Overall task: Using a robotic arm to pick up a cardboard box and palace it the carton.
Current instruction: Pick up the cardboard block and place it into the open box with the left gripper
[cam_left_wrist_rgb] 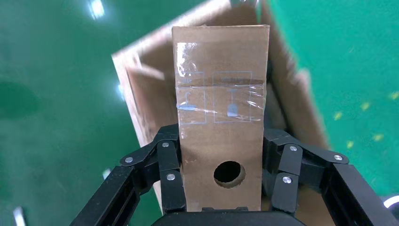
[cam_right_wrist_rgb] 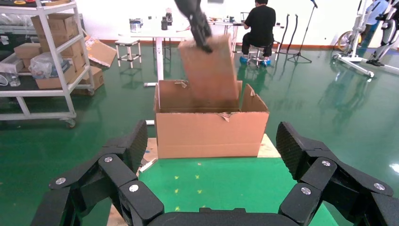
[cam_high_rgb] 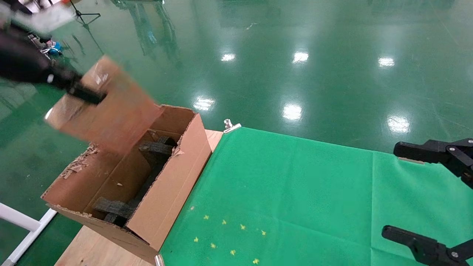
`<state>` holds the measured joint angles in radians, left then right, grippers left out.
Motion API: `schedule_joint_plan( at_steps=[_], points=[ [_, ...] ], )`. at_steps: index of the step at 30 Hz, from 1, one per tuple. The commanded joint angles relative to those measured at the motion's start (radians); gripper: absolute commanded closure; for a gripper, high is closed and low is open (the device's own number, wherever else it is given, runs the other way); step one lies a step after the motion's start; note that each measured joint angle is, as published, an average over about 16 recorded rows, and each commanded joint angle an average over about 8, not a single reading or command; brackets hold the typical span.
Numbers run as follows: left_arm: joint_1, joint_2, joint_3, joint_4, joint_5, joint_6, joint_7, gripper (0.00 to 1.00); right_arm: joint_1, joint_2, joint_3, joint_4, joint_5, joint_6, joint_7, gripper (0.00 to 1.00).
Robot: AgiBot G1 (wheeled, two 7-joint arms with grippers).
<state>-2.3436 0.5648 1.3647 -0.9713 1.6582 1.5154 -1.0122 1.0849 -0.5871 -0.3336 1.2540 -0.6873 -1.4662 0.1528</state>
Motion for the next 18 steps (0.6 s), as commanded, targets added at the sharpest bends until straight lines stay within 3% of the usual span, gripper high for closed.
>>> schedule_joint_plan(
  at_steps=[1, 7, 18],
  points=[
    [0.016, -0.022, 0.018, 0.045, 0.002, -0.013, 0.027, 1.00, 0.000, 0.000, 0.000, 0.000, 0.000, 0.000, 0.000, 0.00],
    [0.161, -0.014, 0.054, 0.239, 0.013, -0.156, 0.116, 1.00, 0.000, 0.000, 0.000, 0.000, 0.000, 0.000, 0.000, 0.00],
    [0.318, 0.094, 0.065, 0.600, -0.006, -0.315, 0.247, 1.00, 0.000, 0.000, 0.000, 0.000, 0.000, 0.000, 0.000, 0.00]
  ],
)
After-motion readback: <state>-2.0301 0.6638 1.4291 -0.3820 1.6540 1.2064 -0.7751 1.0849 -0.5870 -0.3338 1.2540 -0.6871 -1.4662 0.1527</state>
